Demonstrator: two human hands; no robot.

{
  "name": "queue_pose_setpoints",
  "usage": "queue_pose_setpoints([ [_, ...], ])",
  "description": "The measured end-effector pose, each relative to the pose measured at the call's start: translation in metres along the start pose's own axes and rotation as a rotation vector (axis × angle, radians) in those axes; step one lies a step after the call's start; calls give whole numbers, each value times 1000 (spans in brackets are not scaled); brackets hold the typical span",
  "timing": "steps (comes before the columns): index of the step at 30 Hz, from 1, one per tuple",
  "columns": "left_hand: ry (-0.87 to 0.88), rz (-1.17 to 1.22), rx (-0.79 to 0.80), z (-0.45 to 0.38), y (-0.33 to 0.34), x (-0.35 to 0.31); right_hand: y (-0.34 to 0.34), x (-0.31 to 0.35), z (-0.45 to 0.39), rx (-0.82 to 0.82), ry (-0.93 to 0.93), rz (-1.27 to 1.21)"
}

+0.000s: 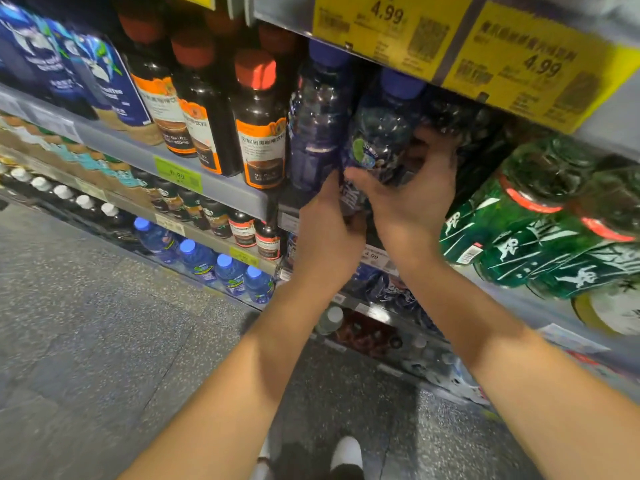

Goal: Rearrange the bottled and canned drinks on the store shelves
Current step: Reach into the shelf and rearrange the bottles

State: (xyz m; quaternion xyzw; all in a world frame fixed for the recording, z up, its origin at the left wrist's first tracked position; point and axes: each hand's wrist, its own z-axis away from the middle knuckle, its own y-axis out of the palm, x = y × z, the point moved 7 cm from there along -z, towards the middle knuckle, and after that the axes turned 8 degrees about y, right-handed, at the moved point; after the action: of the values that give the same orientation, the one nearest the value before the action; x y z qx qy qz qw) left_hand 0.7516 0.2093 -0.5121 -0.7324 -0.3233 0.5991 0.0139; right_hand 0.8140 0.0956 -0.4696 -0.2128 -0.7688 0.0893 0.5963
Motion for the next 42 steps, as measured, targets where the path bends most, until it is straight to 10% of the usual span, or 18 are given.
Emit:
queue_pose_setpoints([
  [9,97,-99,-35,17,-15,-37,-35,-7,26,79,37,-41],
  [24,518,-622,420,80,51,-160,-203,-26,76,22,8,414],
  [42,559,-605,574,205,244,-291,-486,-121,97,-15,263,600],
])
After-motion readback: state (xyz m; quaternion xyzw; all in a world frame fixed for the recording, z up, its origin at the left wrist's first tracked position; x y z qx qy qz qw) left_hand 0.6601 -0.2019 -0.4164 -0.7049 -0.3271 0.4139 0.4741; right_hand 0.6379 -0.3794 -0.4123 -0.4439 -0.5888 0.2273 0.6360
